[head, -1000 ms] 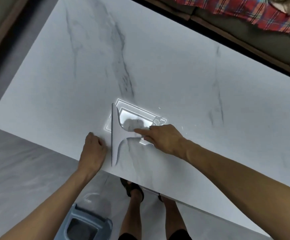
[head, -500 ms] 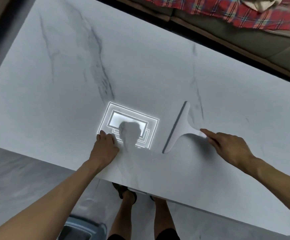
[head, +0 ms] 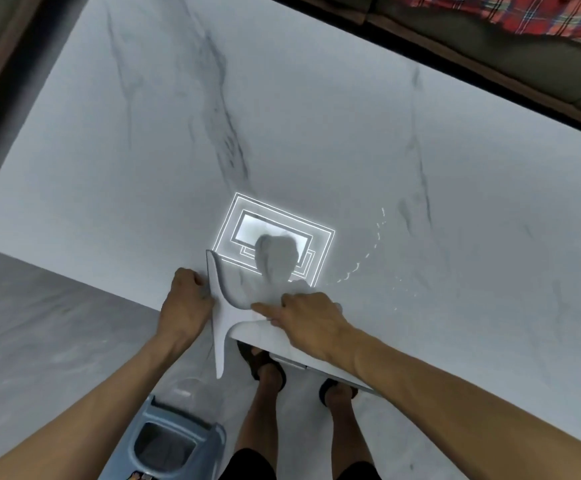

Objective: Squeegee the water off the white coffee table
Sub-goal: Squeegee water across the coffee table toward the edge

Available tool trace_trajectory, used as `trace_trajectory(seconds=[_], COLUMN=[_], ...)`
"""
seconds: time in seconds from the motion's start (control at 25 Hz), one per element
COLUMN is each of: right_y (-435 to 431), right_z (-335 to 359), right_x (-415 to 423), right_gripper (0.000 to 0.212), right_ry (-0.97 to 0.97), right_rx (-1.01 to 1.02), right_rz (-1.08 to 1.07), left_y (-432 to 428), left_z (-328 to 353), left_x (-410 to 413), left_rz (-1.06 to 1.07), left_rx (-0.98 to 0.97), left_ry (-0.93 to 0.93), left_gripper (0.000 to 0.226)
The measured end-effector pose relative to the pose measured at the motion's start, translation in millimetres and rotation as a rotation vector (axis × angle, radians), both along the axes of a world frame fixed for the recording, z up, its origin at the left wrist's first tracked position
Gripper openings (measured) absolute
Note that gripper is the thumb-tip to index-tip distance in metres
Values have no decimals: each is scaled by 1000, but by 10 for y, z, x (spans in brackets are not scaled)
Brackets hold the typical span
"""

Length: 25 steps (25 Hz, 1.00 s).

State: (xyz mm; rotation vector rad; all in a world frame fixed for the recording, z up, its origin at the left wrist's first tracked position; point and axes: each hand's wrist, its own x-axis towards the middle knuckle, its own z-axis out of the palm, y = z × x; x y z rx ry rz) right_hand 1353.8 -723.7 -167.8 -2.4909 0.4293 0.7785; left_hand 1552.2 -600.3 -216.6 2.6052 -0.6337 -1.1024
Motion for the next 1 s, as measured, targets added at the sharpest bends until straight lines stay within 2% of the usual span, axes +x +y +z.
trace_trajectory(seconds=[0.2, 0.32, 0.52, 0.64, 0.76, 0.88, 1.0], right_y=[-330, -714, -1080, -942, -569, -82, 149], right_z=[-34, 112, 397, 450, 242, 12, -85], right_x=[-791, -1560, -2398, -2203, -1518, -786, -337], right_gripper=[74, 66, 44, 46, 62, 74, 79], right_ry=[14, 84, 67, 3, -51, -39, -77], right_rx=[-116, -165, -340, -306, -121, 37, 59], right_rz=[-53, -152, -212, -109, 63, 96, 69], left_y=[-1, -88, -156, -50, 161, 465, 621], left_z=[-37, -19, 74, 130, 148, 102, 55], left_x=[-417, -685, -1055, -1178, -1195, -1148, -1100], left_rz=[-182, -279, -139, -49, 83, 241, 348], left_rx=[-61, -62, -95, -76, -83, -114, -138], left_ry=[-31, -12, -12, -57, -125, -246, -309], left_gripper=[20, 24, 23, 17, 13, 17, 26])
